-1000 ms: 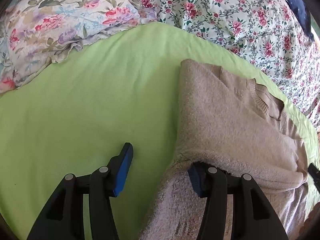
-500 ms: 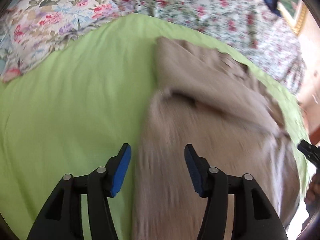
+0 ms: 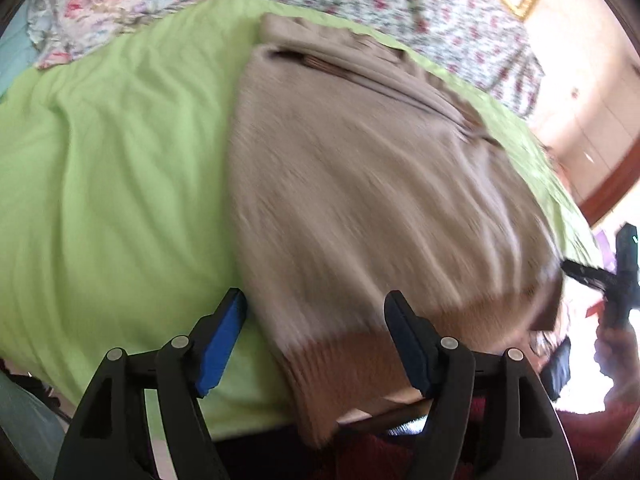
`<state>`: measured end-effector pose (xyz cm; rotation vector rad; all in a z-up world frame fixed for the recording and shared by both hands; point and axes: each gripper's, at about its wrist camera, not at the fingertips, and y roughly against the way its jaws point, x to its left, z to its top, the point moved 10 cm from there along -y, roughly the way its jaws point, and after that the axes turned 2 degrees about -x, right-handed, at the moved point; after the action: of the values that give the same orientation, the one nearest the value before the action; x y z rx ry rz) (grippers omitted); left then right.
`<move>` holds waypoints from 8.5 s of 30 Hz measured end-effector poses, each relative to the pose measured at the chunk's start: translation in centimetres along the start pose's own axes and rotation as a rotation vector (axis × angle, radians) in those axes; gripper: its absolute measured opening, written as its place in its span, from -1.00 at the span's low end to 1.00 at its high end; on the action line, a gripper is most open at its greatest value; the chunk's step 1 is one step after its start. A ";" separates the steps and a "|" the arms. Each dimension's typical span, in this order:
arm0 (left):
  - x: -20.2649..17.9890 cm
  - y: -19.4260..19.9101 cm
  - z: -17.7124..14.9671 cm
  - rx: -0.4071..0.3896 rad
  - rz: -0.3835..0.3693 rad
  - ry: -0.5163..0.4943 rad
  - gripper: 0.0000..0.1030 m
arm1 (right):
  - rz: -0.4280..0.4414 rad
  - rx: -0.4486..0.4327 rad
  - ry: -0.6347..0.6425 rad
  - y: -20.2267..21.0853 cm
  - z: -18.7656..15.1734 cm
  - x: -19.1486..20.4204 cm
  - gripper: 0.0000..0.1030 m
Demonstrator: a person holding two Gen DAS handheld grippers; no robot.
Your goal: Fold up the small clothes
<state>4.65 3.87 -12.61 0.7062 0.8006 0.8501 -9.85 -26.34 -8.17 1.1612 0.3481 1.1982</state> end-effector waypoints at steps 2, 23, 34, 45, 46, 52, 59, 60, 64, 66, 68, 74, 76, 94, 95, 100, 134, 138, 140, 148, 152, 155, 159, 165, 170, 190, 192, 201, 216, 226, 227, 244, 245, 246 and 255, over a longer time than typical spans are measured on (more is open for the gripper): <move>-0.6 0.1 -1.0 0.008 -0.022 -0.020 0.39 | 0.025 0.000 0.006 0.3 -0.6 -0.1 0.09; -0.8 1.3 -1.9 0.015 -0.118 -0.045 -0.87 | 0.294 0.014 -0.020 0.4 -4.3 0.3 -0.83; -3.3 8.0 6.8 -0.239 -0.173 -0.043 -0.88 | 0.476 -0.251 -0.027 7.8 4.9 3.9 -0.84; -2.2 5.3 22.7 -0.413 -0.121 0.002 -0.88 | 0.389 -0.375 -0.030 3.4 20.2 4.5 -0.84; -2.2 4.9 23.8 -0.414 -0.116 0.008 -0.88 | 0.382 -0.379 -0.033 3.0 21.2 4.5 -0.84; -1.5 -0.2 30.9 -0.394 -0.078 0.028 -0.88 | 0.314 -0.362 -0.070 -2.2 28.3 3.8 -0.84; 1.1 -7.6 35.7 -0.317 -0.033 0.084 -0.88 | 0.230 -0.298 -0.119 -9.5 32.0 1.6 -0.84; 1.5 -8.7 36.2 -0.309 -0.024 0.088 -0.88 | 0.217 -0.291 -0.127 -10.5 32.3 1.3 -0.84; 3.1 -13.4 37.7 -0.263 0.028 0.093 -0.88 | 0.138 -0.250 -0.122 -14.2 33.2 0.2 -0.84; 4.1 -16.1 37.4 -0.213 0.058 0.107 -0.87 | 0.093 -0.201 -0.120 -16.5 33.1 -0.1 -0.83; 4.7 -18.1 36.7 -0.155 0.069 0.118 -0.81 | 0.064 -0.163 -0.137 -17.8 32.8 -0.6 -0.80; 2.9 -15.9 32.6 -0.123 0.008 0.122 -0.03 | 0.073 -0.235 -0.183 -13.8 31.6 -1.1 -0.31; 1.4 -14.5 31.2 -0.141 -0.011 0.092 -0.03 | 0.116 -0.263 -0.150 -11.7 30.3 0.4 -0.30; -5.6 -20.8 31.5 -0.013 0.002 -0.206 -0.12 | 0.166 0.029 0.189 -21.6 27.9 8.7 -0.32; -5.0 -21.2 32.2 -0.011 0.001 -0.192 -0.16 | 0.129 0.016 0.197 -21.9 28.8 8.2 -0.32; -1.6 -22.7 36.4 -0.021 0.045 -0.141 -0.41 | -0.022 -0.026 0.169 -23.4 33.7 3.7 -0.34; 2.9 -9.7 17.3 -0.076 0.035 0.325 0.06 | 0.204 -0.098 -0.035 -11.6 18.7 6.7 -0.07; 3.5 -10.3 18.9 -0.107 0.033 0.351 0.12 | 0.203 -0.098 -0.032 -11.6 18.8 6.7 -0.06; 4.0 -10.7 19.7 -0.118 0.029 0.372 0.13 | 0.197 -0.101 -0.028 -11.5 19.1 6.7 -0.06; 6.3 -11.7 22.3 -0.172 0.015 0.466 0.13 | 0.145 -0.129 -0.010 -11.6 20.9 5.8 -0.03; 6.8 -12.1 23.6 -0.198 0.047 0.469 0.01 | 0.125 -0.131 -0.028 -12.0 21.6 5.0 0.02; 7.0 -12.7 24.8 -0.207 0.069 0.449 -0.51 | 0.130 -0.131 -0.050 -12.2 22.1 4.4 0.03; 5.8 -12.0 26.4 -0.241 0.080 0.390 -0.77 | 0.138 -0.135 -0.050 -12.2 22.7 4.1 0.03; -0.6 -9.2 29.3 -0.331 0.033 0.208 -0.80 | 0.212 -0.132 -0.050 -12.0 24.4 4.5 0.03; -8.7 -9.8 30.1 -0.317 -0.055 0.043 -0.80 | 0.322 -0.098 -0.060 -12.4 26.3 6.0 0.03; -15.8 -13.7 27.7 -0.226 -0.083 -0.157 -0.81 | 0.610 0.078 -0.038 -21.1 34.4 17.3 -0.65; -17.8 -12.8 28.3 -0.248 -0.125 -0.179 -0.80 | 0.603 0.012 -0.008 -18.0 35.5 16.4 -0.66; -28.9 -18.6 25.9 -0.142 -0.228 -0.309 -0.80 | 0.361 -0.065 0.002 -14.0 35.3 3.4 -0.66; -29.5 -23.2 22.1 0.009 -0.240 -0.317 -0.51 | 0.193 -0.079 0.039 -16.7 32.8 -1.9 -0.60; -22.4 -13.5 23.8 -0.111 -0.202 -0.245 0.77 | 0.140 -0.130 -0.005 -11.1 30.4 -3.6 0.54; -21.1 -13.4 24.5 -0.114 -0.191 -0.220 0.80 | 0.158 -0.115 -0.011 -11.1 29.9 -3.6 0.55; -15.4 -26.6 29.0 0.126 -0.334 0.055 0.73 | 0.297 0.030 -0.102 -17.2 29.0 -2.9 0.27; -15.7 -26.8 29.2 0.119 -0.339 0.043 0.59 | 0.323 0.048 -0.110 -17.5 28.8 -2.6 -0.09; -16.3 -26.7 29.2 0.124 -0.372 0.031 0.24 | 0.344 0.068 -0.134 -18.0 28.5 -2.2 -0.11; -15.4 -19.3 28.9 0.016 -0.351 -0.012 -0.14 | 0.413 -0.011 -0.088 -13.7 28.0 3.4 -0.37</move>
<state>29.36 -24.72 -8.26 0.5618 0.8900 0.5221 19.73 -36.59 -6.51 1.3102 0.0319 1.4964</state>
